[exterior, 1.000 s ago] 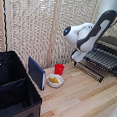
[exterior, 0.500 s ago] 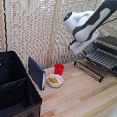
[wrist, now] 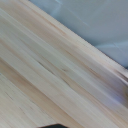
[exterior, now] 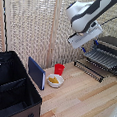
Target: Gently stretch your hand towards the oven tray's handle, obtaining a firm grip, and draw it cautiously out of the oven. Transition your grip to the hot dog bowl, gingerly seizing the edge, and elevate it from the surface. Hover the bowl over the tray, delicately lower it, and temper your grip, establishing the bowl's equilibrium.
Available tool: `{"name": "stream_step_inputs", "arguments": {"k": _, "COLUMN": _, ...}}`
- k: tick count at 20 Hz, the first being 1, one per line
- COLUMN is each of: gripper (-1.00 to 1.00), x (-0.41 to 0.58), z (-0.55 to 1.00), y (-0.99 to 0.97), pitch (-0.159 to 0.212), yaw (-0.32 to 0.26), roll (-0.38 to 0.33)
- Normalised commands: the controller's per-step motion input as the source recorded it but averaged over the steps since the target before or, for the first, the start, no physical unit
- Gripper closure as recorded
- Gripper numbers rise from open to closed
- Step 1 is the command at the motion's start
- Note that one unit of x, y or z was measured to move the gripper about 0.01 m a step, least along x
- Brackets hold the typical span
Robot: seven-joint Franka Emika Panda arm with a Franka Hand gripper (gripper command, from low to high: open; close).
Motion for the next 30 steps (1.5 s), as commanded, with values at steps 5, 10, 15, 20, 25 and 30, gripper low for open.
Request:
{"name": "stream_step_inputs", "arguments": {"k": 5, "gripper": -1.00, "x": 0.000, "z": 0.08, "y": 0.51, "pitch": -0.081, "yaw": -0.171, "roll": 0.203}}
{"name": "stream_step_inputs", "arguments": {"k": 10, "gripper": -1.00, "x": 0.000, "z": -0.06, "y": 0.63, "pitch": -0.109, "yaw": -0.144, "roll": 0.143}}
{"name": "stream_step_inputs", "arguments": {"k": 15, "gripper": -1.00, "x": 0.000, "z": -0.19, "y": 0.65, "pitch": -0.101, "yaw": -0.146, "roll": 0.107}}
{"name": "stream_step_inputs", "arguments": {"k": 20, "gripper": -1.00, "x": 0.000, "z": -0.29, "y": 0.65, "pitch": -0.089, "yaw": -0.156, "roll": 0.076}}
{"name": "stream_step_inputs", "arguments": {"k": 25, "gripper": -1.00, "x": -0.029, "z": -0.40, "y": 0.51, "pitch": -0.092, "yaw": -0.149, "roll": 0.094}}
{"name": "stream_step_inputs", "arguments": {"k": 30, "gripper": -1.00, "x": -0.116, "z": -0.51, "y": 0.11, "pitch": -0.101, "yaw": -0.074, "roll": 0.092}}
